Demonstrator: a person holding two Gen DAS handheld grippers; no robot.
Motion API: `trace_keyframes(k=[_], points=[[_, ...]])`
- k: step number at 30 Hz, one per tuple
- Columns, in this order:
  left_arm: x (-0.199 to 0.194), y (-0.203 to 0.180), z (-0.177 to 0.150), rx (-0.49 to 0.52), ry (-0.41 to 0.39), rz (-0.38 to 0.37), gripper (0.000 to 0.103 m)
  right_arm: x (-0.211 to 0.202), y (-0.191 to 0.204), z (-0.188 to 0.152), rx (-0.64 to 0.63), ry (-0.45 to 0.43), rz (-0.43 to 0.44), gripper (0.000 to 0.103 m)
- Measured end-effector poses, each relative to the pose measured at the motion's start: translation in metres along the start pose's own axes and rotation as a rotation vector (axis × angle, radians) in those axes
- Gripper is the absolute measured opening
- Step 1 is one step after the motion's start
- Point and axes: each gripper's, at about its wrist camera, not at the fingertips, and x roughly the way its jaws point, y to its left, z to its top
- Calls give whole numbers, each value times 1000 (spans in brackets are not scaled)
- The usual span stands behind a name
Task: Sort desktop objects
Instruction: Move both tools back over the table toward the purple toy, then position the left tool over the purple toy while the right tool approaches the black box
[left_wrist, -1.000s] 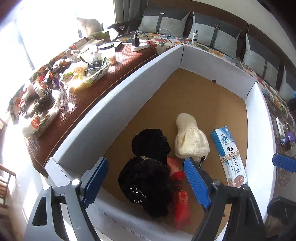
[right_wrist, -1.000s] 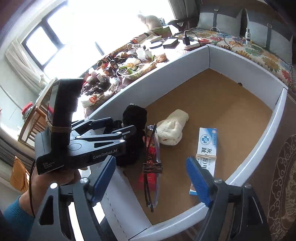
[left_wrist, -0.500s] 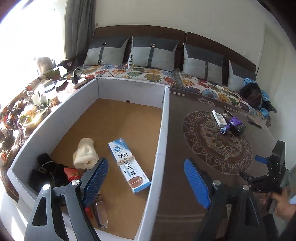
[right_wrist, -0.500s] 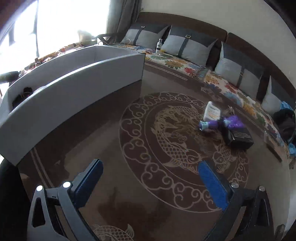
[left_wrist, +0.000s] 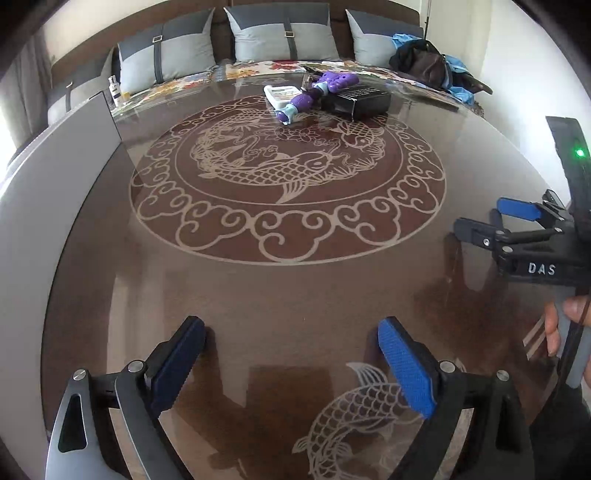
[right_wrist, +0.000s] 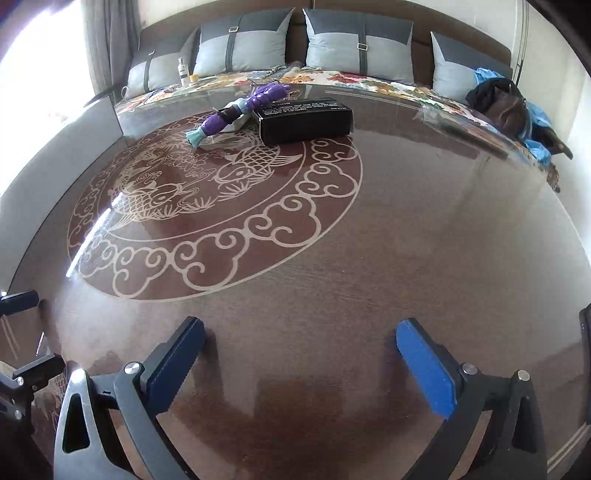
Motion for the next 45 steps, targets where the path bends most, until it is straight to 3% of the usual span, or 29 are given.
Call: trace_keyframes(k=[1, 9, 36, 40, 45], points=[[5, -1, 6, -12, 1, 6, 103, 0, 0, 1, 0, 0, 0, 103], [22, 2, 31, -16, -39, 7, 103, -1, 5, -4, 0, -4, 0, 103], [22, 4, 33, 1, -42, -4, 103, -2, 4, -4, 0, -6, 0, 103], [45, 5, 69, 77, -36, -51, 103, -2, 4, -4, 0, -6, 0, 103], [87, 17, 136, 65, -30, -42, 103, -2, 4, -4, -1, -6, 1, 103]])
